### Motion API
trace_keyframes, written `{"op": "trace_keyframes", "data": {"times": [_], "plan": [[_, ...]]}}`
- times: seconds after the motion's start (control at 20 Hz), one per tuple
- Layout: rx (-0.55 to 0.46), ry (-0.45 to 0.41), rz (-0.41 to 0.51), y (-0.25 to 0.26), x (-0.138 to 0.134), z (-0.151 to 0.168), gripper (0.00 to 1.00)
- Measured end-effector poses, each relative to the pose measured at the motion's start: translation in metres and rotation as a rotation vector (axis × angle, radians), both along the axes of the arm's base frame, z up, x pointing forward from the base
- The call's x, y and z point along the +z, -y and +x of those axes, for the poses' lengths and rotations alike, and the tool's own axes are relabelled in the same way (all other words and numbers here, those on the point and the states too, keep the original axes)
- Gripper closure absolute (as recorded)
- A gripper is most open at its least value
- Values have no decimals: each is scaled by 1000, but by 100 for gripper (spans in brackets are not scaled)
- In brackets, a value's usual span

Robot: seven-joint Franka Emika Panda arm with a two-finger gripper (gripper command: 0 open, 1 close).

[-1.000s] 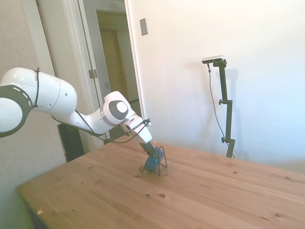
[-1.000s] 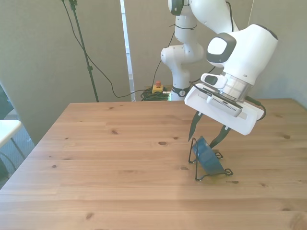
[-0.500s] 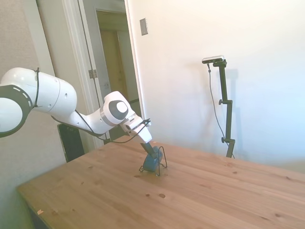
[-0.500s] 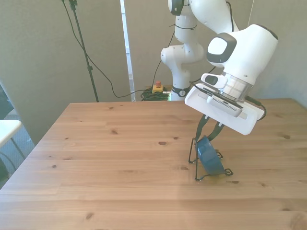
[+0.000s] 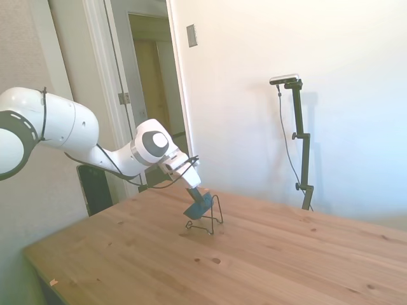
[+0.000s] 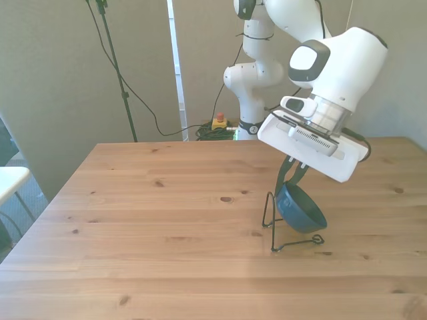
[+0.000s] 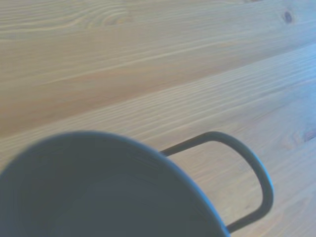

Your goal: Unload the bowl

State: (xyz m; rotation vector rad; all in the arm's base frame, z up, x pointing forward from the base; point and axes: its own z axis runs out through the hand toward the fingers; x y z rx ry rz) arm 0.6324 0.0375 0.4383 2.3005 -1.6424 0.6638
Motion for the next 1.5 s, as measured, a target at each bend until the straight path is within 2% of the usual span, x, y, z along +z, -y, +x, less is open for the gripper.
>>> {"op": "trace_keyframes", "data": {"times": [0.2,0.4,0.6,0.85,1.2,1.5], "plan": [[40,24,13,-15,19,-29,100],[112,38,70,-32,23,-75,100],[143,47,156,-20,17,-124,100],[142,75,267,10,-9,-167,100],[132,99,431,48,-42,-187,100],[114,88,511,62,-59,-186,100]]}}
